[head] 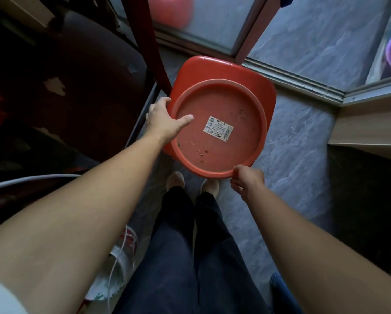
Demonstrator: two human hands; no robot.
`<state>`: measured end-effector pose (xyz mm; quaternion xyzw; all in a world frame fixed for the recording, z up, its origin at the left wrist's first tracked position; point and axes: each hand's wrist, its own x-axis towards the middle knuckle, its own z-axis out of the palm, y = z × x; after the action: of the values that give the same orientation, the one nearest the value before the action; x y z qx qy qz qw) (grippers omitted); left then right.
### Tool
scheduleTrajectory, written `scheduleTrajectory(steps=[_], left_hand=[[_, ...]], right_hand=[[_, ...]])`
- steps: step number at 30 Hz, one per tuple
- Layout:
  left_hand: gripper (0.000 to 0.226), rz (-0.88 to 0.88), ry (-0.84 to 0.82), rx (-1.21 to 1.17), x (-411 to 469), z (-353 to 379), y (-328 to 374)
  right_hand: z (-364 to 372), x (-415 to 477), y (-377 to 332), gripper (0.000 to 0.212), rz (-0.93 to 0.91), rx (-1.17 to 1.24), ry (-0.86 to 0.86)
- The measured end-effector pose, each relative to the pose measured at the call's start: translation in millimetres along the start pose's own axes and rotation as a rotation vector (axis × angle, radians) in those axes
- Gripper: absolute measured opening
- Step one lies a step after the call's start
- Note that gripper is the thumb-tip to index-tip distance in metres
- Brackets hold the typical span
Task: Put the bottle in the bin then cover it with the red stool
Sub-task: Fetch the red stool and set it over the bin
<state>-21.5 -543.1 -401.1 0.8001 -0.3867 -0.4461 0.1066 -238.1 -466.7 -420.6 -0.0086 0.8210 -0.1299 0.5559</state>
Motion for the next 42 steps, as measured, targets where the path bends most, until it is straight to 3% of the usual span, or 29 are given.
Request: scheduleTrajectory(steps=[6,15,24,28,34,38,42], left_hand=[[0.084,-0.027,-0.017,-0.040,1,-3,4],[0.085,-0.007,-0.048,-0.224,-6,-10,4],[0.087,0.011,-0.070,-0.488,-38,-41,6],[0.120,0.007,-0.110,-0.660,-73,-65,12],[0.149,0.079,-0.062,-0.825,-140,-99,23],[0.107,0.107,0.003,-0.925,-183,-123,26],[0.150,0.139,0.078,-0.964,-225,-143,22]], right_hand=[[-9,-10,5,0.007,0.027,0.086,-0.080],[-18,-15,-4,0.024,-0.014,0.404,-0.146],[-50,-47,-27,0.026,-0.194,0.319,-0.222],[-63,-71,-38,0.026,-0.269,0.280,-0.307],[-82,-117,-57,0.026,-0.388,0.193,-0.430],[-93,-152,-67,0.028,-0.467,0.161,-0.489],[-100,-190,-70,0.035,-0.539,0.126,-0.565]])
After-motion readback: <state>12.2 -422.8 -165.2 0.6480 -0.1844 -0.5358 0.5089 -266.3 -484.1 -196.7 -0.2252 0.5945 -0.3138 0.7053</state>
